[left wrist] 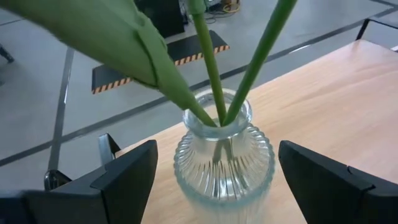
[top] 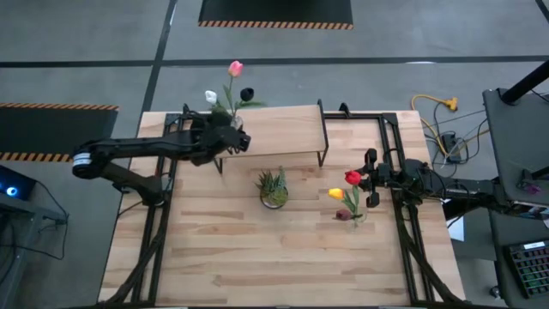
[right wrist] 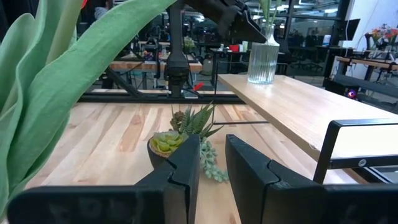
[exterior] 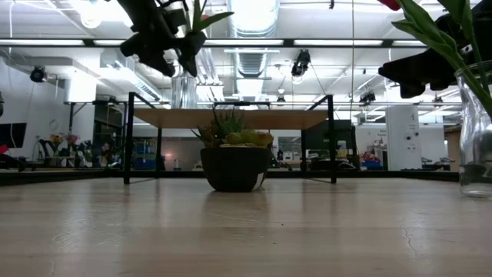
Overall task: Pick and place flowers into a vace then onto a shelf
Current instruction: Put the transparent vase with the flowers on the shelf
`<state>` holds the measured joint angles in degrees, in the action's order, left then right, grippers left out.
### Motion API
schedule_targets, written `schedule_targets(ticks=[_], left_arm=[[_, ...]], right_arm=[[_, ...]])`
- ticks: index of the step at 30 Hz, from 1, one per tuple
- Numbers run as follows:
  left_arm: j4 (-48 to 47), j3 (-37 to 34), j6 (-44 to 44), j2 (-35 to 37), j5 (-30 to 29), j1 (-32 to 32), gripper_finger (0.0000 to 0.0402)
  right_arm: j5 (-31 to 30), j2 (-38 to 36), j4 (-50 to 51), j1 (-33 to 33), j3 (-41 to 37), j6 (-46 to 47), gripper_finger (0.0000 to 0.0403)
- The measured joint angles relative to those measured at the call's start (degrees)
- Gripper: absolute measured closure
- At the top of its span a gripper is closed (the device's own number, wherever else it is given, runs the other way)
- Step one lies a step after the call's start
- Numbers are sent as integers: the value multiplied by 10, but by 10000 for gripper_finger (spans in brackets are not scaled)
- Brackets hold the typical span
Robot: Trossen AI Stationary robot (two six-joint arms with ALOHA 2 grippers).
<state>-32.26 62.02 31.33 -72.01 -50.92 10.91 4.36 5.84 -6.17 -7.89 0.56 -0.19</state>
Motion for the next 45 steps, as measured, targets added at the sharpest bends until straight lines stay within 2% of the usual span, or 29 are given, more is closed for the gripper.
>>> schedule_targets(ticks=[6, 11, 13, 18, 24, 26, 29, 31, 33, 34, 37, 39, 41, 45], left_arm=[[-13, 0, 0, 9, 4, -1, 84], [-40, 0, 0, 25, 68, -2, 84], [-40, 0, -5, 35, 75, -10, 84], [-40, 0, -32, 56, 78, -51, 84], [-36, -7, -41, 75, 66, -133, 84], [-5, -22, -43, 75, 32, -173, 86], [103, -67, -92, 72, -18, -239, 97], [203, -110, -135, 72, -13, -267, 113], [323, -158, -174, 72, 25, -274, 135], [382, -182, -194, 72, 63, -272, 148], [541, -250, -249, 67, 237, -242, 192], [613, -286, -280, 66, 338, -222, 224], [651, -309, -297, 71, 365, -209, 257], [651, -348, -304, 118, 356, -207, 323]], right_arm=[[0, 0, 0, 0, 0, 0, 335], [0, 0, 0, 0, 0, 0, 335], [0, 0, 0, 0, 0, 0, 335], [0, 0, 0, 0, 0, -13, 335], [0, 0, 0, 0, 0, -13, 335], [0, 0, 0, 0, 0, -13, 335], [0, 0, 0, 0, 0, -13, 335], [0, 0, 0, 0, 0, -13, 335], [0, 0, 1, 0, 0, -12, 335], [0, 0, 1, 0, 0, -11, 335], [0, 0, 1, 0, 0, -11, 335], [0, 0, 1, 0, 0, -11, 335], [0, 0, 2, 0, 0, -11, 335], [1, 0, 4, 0, 0, -13, 335]])
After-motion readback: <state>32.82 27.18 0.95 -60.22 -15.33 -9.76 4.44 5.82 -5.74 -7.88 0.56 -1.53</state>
